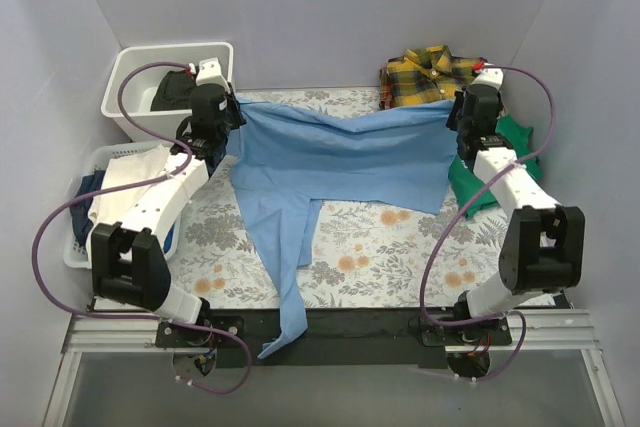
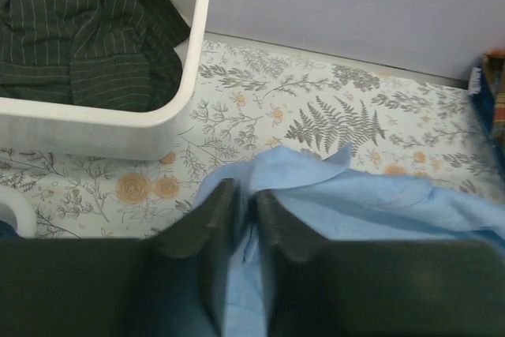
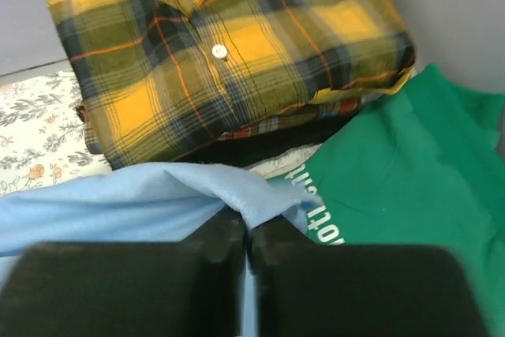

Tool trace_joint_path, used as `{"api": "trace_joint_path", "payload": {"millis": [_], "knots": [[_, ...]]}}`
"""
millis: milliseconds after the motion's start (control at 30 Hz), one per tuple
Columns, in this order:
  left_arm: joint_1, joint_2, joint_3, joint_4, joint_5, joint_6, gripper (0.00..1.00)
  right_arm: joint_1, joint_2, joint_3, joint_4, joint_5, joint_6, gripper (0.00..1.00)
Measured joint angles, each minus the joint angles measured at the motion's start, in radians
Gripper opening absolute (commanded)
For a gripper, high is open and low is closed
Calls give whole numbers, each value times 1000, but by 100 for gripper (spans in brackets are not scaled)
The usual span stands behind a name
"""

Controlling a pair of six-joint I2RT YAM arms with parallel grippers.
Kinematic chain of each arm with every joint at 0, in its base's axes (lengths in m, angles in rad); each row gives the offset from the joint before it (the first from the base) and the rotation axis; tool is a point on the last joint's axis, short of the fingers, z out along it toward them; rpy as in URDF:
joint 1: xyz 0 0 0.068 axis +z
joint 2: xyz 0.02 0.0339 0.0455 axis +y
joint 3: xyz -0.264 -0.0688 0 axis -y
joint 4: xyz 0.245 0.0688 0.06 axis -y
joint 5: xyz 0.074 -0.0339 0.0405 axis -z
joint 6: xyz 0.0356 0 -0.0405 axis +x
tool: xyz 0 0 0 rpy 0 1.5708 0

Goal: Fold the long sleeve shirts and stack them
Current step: Flatten the shirt out

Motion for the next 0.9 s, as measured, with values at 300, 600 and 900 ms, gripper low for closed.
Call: {"api": "trace_joint_path", "payload": {"millis": [300,600,900], "knots": [[48,127,49,39,-37,-34,93,-18,187,268,-119,-57,50,77],[101,11,-80,34,-29,-89,87,-17,82,216,-254,-111,85,77],[100,-13,-310,-60,82,-201,82,-12,-75,-166,-417,-217,150,75]]}}
